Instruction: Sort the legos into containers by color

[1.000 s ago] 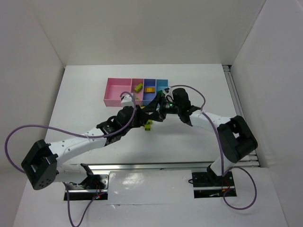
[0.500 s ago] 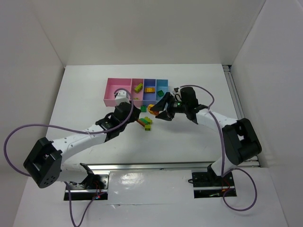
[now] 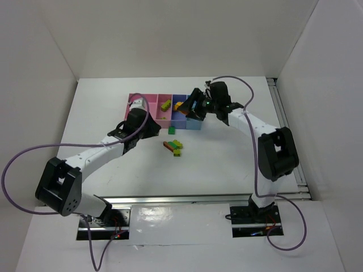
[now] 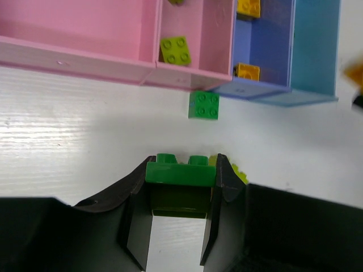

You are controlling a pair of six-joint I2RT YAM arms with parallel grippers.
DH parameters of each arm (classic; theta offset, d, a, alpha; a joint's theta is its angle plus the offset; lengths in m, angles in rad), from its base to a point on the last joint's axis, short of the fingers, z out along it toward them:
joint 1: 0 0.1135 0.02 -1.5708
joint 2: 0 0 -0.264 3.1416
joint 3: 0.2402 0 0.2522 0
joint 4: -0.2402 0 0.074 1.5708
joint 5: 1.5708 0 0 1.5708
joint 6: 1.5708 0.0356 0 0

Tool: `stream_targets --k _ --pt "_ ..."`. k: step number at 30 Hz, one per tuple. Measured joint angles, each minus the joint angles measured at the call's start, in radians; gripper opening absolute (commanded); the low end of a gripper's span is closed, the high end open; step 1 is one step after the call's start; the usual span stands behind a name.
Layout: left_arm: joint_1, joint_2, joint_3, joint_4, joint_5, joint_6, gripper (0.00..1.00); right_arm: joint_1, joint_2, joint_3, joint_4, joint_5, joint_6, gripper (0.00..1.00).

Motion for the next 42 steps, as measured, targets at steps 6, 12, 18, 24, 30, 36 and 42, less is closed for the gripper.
stream_targets --k 6,12,18,24,30,36,42 --pt "0.047 0.013 0.011 -0.037 0.171 0.049 0.0 -0.001 0.221 0.22 -0.026 0.059 -0.054 0.49" --pt "0.13 0.011 0.032 -0.05 0.309 0.096 0.0 -0.001 0.348 0.309 -0.071 0.068 -0.067 0.83" --pt "0.195 0.006 0.045 -0.067 0.453 0.152 0.0 -0.001 0.344 0.327 -0.079 0.068 -0.1 0.88" --pt "0.266 0.005 0.053 -0.046 0.735 0.234 0.0 -0.011 0.177 0.189 -0.019 0.004 -0.138 0.69" --pt "0.328 0.117 0.083 0.058 1.165 0.232 0.0 -0.044 -0.015 0.017 0.025 -0.169 -0.213 0.79" --pt "0.326 0.199 0.105 0.147 1.349 0.152 0.0 -0.035 -0.1 -0.079 0.019 -0.293 -0.299 0.83" --pt "0.257 0.278 0.349 -0.158 1.08 0.237 0.0 -0.026 -0.154 -0.066 -0.108 -0.156 -0.375 0.8"
